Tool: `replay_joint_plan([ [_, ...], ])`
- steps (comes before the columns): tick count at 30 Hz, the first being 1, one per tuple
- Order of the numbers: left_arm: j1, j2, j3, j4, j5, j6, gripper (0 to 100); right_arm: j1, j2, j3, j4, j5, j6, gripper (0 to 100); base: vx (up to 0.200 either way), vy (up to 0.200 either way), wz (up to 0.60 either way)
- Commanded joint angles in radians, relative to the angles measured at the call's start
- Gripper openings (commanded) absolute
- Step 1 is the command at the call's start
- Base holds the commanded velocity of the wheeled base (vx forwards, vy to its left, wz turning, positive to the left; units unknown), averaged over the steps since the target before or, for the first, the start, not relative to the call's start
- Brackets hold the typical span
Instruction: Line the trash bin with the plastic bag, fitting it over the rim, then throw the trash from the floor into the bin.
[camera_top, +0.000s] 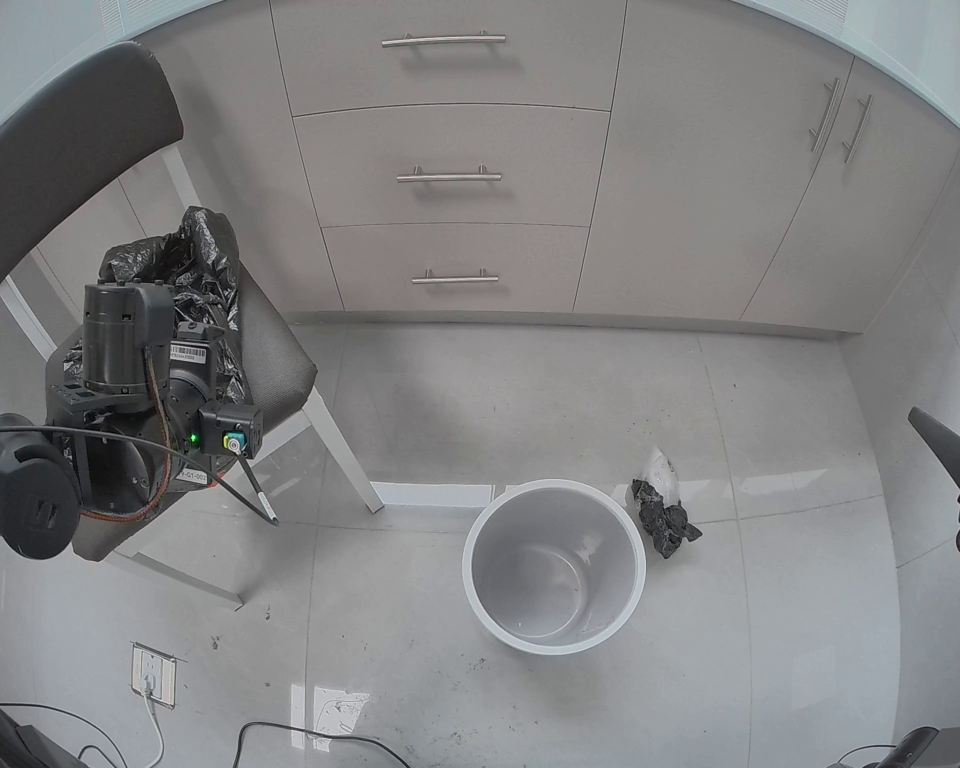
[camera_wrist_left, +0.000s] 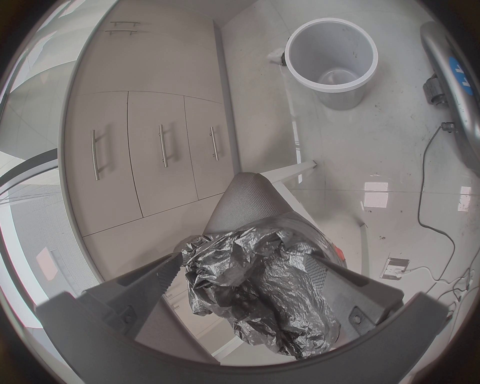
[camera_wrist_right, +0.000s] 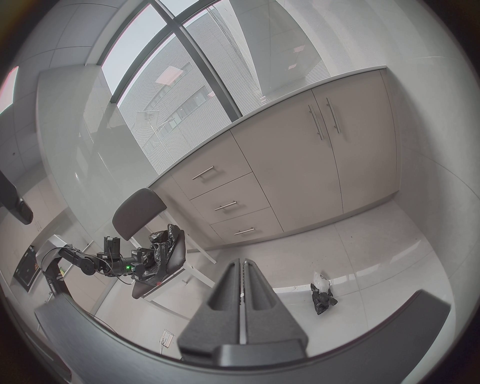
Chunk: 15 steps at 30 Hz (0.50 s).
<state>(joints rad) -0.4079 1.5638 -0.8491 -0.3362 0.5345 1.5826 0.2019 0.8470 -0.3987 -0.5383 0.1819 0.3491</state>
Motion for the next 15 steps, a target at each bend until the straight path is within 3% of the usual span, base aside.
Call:
replay_joint_plan([
  [1,0.004,0.033,0.005,-0.017,0.002,-0.003,100,0.001,0.007,0.003,-0.002,0.001,-0.001,0,0.0,0.0,0.0],
  [15,0.035,0.071,-0.004,-0.024,0.027,-0.004,100,0.001,0.017,0.008,-0.002,0.002,0.001,0,0.0,0.0,0.0],
])
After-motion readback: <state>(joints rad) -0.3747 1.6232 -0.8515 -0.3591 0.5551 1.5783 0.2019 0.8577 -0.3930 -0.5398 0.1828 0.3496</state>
